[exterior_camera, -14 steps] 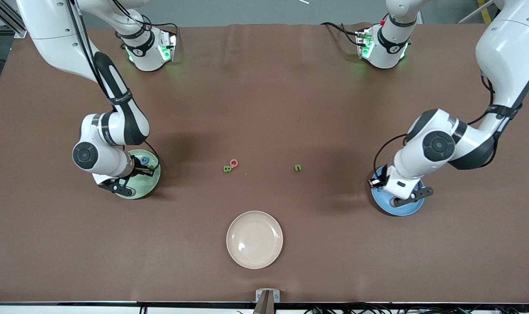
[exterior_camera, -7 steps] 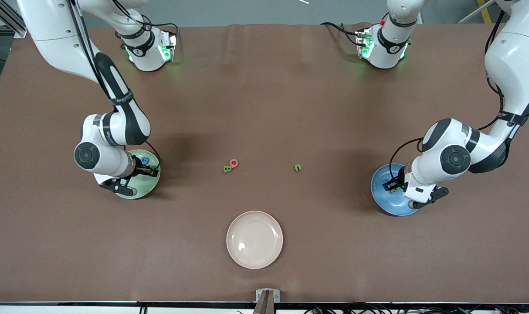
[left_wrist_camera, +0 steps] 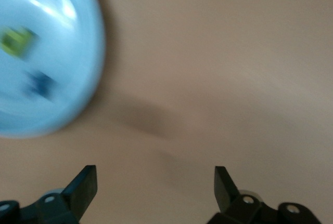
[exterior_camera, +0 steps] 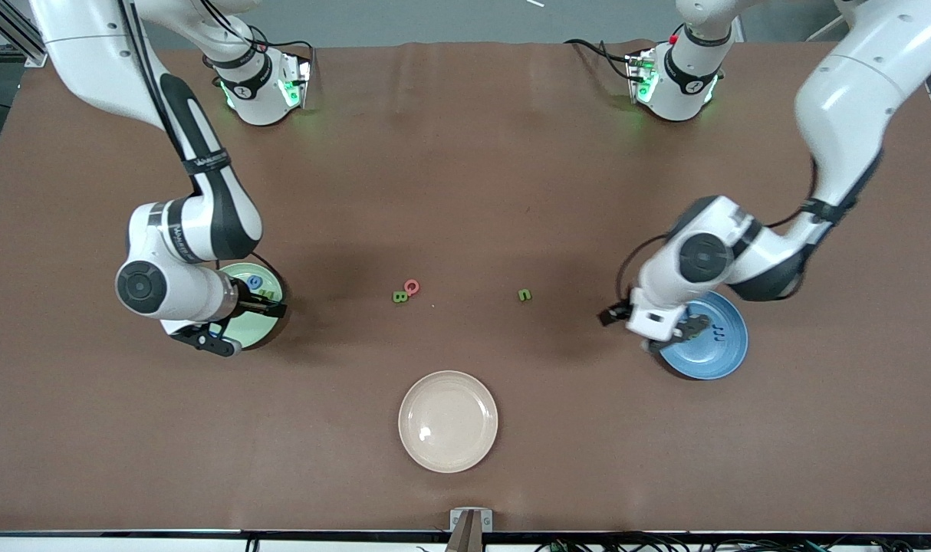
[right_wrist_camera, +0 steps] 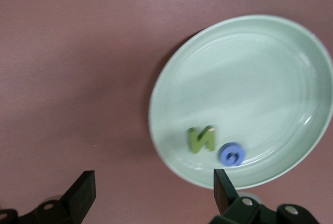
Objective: Sort upper and lower case letters into plates
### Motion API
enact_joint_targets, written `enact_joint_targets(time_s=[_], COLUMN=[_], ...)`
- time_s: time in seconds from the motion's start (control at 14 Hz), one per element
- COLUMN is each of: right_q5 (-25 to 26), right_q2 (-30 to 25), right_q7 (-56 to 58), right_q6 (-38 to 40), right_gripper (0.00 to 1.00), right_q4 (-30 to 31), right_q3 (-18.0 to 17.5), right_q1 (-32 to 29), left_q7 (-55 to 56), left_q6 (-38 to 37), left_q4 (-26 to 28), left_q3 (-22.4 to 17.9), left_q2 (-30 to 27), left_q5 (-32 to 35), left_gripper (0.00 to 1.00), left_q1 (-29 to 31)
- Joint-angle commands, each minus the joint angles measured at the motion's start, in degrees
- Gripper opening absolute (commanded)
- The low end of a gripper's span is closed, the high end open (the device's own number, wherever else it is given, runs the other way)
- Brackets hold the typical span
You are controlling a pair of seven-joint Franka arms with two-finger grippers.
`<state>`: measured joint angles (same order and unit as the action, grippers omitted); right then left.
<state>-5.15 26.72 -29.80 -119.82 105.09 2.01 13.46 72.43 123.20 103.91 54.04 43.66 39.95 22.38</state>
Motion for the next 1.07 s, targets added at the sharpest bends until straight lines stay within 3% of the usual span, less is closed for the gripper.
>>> enact_joint_targets(time_s=[0.0,0.21,0.57,0.86,1.0], right_q5=[-0.13,-0.04,0.05,0.58,0.49], right_q2=[0.25,3.32,8.16,10.19,10.19], right_q7=[-12.25,-25.0,-39.17,-48.41,-51.4], right_q6=[-3.91,-10.58,-19.21,-20.36,-20.45], right_gripper=[1.0,1.0,1.0,0.97,0.97], right_q4=[0.64,0.73,0.56,-0.76,-0.85], right_q3=[0.19,0.19,0.28,0.28,0.28], right_q1=[5.85,10.61,15.89,18.88,20.02], left_q7=[5.16,10.44,11.24,10.8,10.45], left_q6=[1.07,5.63,8.02,8.02,8.02], left_q4=[-3.79,-4.24,-7.05,-7.05,-7.14], left_q3=[-3.84,-8.76,-14.83,-15.11,-15.11], left_q2=[1.16,1.26,4.33,4.86,4.86], left_q5=[-0.84,-1.02,-0.93,-1.02,-0.93], left_gripper=[0.93,0.9,0.74,0.59,0.46], left_q1=[-9.6,-17.79,-26.15,-27.04,-26.95])
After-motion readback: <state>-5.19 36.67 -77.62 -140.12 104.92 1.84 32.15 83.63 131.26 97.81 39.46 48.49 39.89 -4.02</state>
